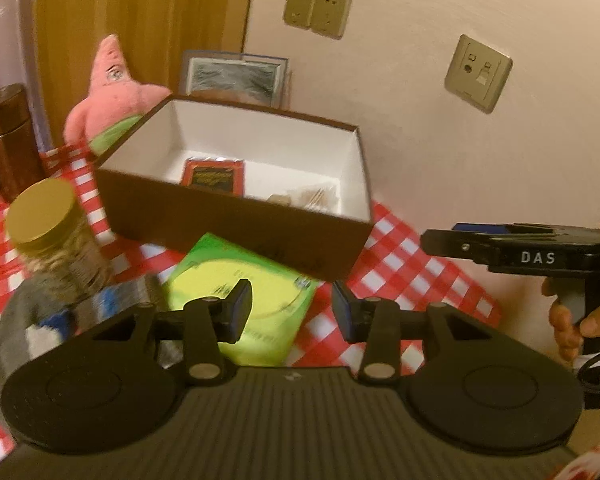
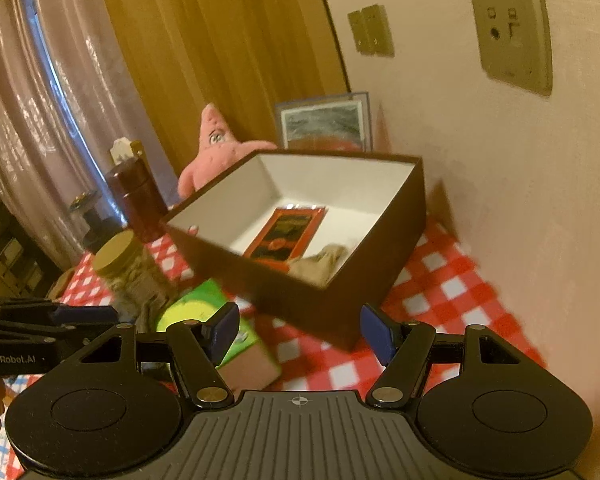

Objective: Organize soft objects
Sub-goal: 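Withdraw both open tools from the box back toward the pile of soft items, then grasp the cream hair tie with the right tool while the left tool reaches the mint towel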

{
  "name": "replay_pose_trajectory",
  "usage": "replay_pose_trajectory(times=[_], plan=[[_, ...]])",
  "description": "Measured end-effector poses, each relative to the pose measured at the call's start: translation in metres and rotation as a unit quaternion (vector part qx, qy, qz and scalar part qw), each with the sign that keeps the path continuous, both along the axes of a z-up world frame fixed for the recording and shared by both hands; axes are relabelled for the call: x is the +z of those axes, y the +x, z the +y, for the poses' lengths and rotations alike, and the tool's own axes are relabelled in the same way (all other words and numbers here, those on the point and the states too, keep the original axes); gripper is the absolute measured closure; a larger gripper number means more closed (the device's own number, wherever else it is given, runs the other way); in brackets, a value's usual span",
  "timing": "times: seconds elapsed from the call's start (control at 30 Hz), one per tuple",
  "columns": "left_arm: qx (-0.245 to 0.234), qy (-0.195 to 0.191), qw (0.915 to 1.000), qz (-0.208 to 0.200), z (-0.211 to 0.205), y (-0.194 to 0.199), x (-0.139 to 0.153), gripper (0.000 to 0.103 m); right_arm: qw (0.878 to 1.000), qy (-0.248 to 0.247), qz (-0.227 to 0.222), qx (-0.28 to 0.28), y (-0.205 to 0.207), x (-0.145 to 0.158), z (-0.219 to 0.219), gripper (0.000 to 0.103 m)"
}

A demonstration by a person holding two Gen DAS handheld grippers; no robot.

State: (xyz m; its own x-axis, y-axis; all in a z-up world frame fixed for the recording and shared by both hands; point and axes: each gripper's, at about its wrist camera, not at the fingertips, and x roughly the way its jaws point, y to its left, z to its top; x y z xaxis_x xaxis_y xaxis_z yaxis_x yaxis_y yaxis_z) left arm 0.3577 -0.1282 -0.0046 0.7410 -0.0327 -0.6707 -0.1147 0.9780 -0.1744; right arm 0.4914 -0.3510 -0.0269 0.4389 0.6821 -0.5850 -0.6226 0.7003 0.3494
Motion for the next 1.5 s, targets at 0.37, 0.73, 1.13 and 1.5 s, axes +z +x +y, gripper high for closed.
replay_pose_trajectory(times=[0.37, 0.73, 1.13, 1.5], plan=[[0.045, 0.005, 0.9985, 0.033, 0.054, -0.059, -0.013, 0.063, 0.998, -0.026, 0.044, 0.032, -0.049, -0.022, 0.037, 0.035], [0.088, 0.007, 0.9933, 0.075, 0.105, -0.098, -0.036, 0.062, 0.992, -0.061, 0.068, 0.081, -0.087, -0.045, 0.087, 0.035], [0.104, 0.000, 0.9887, 0.108, 0.128, -0.126, -0.060, 0.062, 0.983, -0.115, 0.052, 0.134, -0.117, -0.079, 0.130, 0.035], [0.110, -0.006, 0.9871, 0.116, 0.137, -0.145, -0.071, 0.060, 0.973, -0.171, 0.013, 0.154, -0.127, -0.112, 0.147, 0.038]])
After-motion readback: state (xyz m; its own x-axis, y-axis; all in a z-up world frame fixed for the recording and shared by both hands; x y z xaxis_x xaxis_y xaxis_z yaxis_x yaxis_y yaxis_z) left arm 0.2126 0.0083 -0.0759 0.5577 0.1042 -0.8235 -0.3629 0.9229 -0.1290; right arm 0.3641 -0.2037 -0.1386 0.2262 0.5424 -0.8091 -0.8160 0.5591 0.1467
